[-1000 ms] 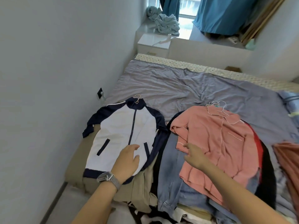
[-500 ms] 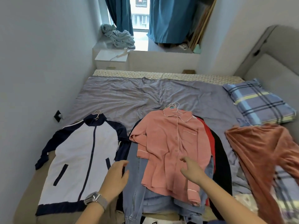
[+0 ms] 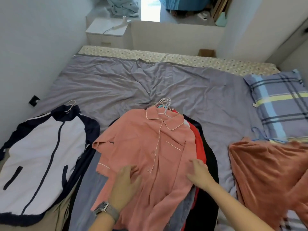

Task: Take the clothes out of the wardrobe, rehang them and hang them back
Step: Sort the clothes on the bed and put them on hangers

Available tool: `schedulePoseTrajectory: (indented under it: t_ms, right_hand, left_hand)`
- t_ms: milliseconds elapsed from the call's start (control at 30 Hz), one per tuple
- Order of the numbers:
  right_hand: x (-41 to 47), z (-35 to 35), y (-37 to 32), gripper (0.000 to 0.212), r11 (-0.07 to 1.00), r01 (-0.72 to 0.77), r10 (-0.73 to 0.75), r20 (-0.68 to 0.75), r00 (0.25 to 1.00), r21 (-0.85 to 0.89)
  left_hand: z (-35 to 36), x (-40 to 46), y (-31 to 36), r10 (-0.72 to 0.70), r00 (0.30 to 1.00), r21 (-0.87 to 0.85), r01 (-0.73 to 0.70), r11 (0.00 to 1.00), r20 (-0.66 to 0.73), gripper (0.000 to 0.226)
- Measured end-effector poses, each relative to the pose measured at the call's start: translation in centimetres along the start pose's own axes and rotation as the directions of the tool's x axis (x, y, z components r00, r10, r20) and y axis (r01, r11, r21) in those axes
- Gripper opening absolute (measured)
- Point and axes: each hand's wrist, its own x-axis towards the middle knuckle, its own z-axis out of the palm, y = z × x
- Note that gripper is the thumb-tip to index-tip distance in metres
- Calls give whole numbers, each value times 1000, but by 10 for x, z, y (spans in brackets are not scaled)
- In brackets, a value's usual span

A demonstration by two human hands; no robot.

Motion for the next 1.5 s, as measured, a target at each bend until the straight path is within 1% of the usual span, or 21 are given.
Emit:
schedulePoseTrajectory:
  t_ms: [67, 167, 267, 333, 367, 400, 500, 600, 700, 733, 833, 900, 967, 1033, 1100, 1167, 1233, 1300, 1400, 1467, 1500]
  right_hand:
    - [35, -21, -2, 59, 998, 31, -34, -54, 998, -51]
    - [88, -41, -11, 34, 993, 55, -66, -114, 991, -100]
    - [137, -50, -21, 26, 998, 47, -40, -154, 987, 42]
    - [164, -58, -27, 62, 986, -19, 50, -188, 981, 163]
    - [176, -61, -29, 75, 978, -47, 88, -194, 977, 204]
    - [189, -63, -29, 80, 973, -65, 109, -190, 976, 221]
    - [220, -61, -26, 82, 974, -107, 132, -118, 984, 197]
    - [240, -45, -19, 70, 975, -133, 139, -21, 990, 176]
    - [243, -32, -21, 68, 977, -112, 135, -122, 983, 179]
    - [239, -30, -24, 67, 970, -108, 147, -174, 974, 216]
    - [212, -29, -41, 43, 967, -56, 149, -374, 915, 250]
    - [183, -31, -53, 49, 941, 51, 109, -443, 890, 334]
    - [147, -32, -59, 59, 888, 199, -1, -432, 902, 414]
    - [106, -30, -61, 62, 863, 296, -138, -373, 917, 408]
    - [66, -26, -62, 63, 852, 319, -209, -289, 934, 415]
    - [28, -25, -67, 68, 833, 300, -219, -221, 950, 464]
    - [-11, -28, -78, 69, 808, 302, -230, -201, 952, 506]
    - [-53, -33, -91, 70, 790, 330, -236, -239, 942, 518]
    - [-110, -34, -104, 81, 815, 329, -188, -320, 929, 477]
    - [-146, -27, -109, 82, 855, 311, -141, -391, 909, 414]
    - [-164, -21, -112, 76, 875, 302, -120, -434, 893, 379]
  left_hand:
    - [3, 10, 4, -35, 999, 11, 35, 999, 3, 36]
    - [-1, 21, -3, -81, 997, 63, 81, 995, -14, 36]
    - [-9, 27, -10, -123, 992, 62, 123, 990, 4, 24]
    - [-11, 30, -14, -152, 988, 43, 151, 988, 14, 23]
    - [-12, 31, -14, -164, 986, 35, 163, 986, 13, 23]
    - [-10, 32, -16, -174, 985, 32, 174, 984, 3, 23]
    - [-6, 36, -22, -191, 980, 16, 192, 981, -47, 25]
    - [-6, 37, -27, -198, 978, -7, 198, 980, -72, 27]
    - [-10, 35, -33, -230, 970, -27, 229, 973, -82, 28]
    - [-11, 34, -37, -241, 966, -33, 239, 970, -89, 29]
    - [-15, 31, -48, -239, 965, -35, 236, 971, -106, 29]
    - [-16, 28, -50, -220, 968, -34, 218, 975, -118, 30]
    - [-19, 28, -47, -175, 977, -15, 175, 985, -120, 33]
    - [-25, 30, -43, -88, 984, 22, 92, 995, -155, 37]
    - [-37, 33, -36, -3, 966, 23, 9, 1000, -259, 43]
    - [-53, 37, -27, 93, 944, 55, -80, 995, -317, 63]
    - [-72, 39, -19, 241, 923, 221, -178, 959, -301, 74]
    - [-89, 35, -16, 362, 901, 356, -265, 896, -239, 58]
    - [-108, 15, -18, 463, 885, 360, -416, 835, -52, 11]
    - [-117, -12, -21, 489, 872, 317, -461, 829, -10, 9]
    - [-121, -29, -23, 484, 874, 299, -455, 839, -27, 16]
